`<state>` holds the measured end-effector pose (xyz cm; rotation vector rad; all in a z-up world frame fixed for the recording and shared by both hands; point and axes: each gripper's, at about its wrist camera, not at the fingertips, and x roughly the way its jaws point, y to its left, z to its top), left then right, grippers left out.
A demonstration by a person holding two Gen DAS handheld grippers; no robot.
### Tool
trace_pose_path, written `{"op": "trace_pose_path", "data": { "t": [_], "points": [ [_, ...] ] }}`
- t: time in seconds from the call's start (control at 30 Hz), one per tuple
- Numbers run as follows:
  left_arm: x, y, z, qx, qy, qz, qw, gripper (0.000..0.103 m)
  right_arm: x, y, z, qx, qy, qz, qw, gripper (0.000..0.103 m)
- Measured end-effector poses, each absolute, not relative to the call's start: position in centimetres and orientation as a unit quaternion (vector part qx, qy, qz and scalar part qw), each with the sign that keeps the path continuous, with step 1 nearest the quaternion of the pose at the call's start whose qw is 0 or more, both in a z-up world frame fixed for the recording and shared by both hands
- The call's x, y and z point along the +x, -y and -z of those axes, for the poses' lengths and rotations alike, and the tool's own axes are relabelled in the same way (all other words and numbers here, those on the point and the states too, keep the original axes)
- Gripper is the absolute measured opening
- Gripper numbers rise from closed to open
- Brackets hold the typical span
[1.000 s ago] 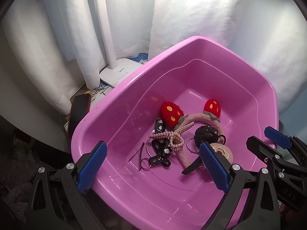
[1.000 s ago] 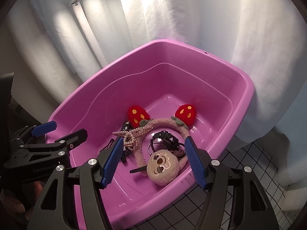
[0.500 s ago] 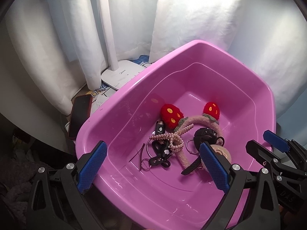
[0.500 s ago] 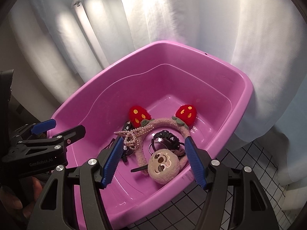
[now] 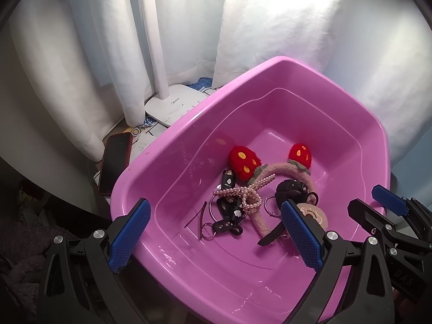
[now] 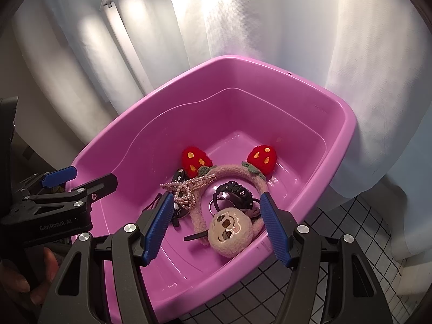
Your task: Organize jewelry
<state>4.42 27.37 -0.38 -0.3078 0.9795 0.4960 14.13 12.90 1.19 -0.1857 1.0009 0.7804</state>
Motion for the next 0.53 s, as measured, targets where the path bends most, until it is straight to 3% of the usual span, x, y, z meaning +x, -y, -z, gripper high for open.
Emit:
{"op": "trace_pose_path", "data": {
  "t": [0.53],
  "points": [
    [4.09, -27.87, 0.33, -0.156, -0.461, -0.235, 0.841, 0.095, 14.13, -12.89, -1.16, -0.081, -0.467, -0.365, 0.801, 0.063]
  ]
}}
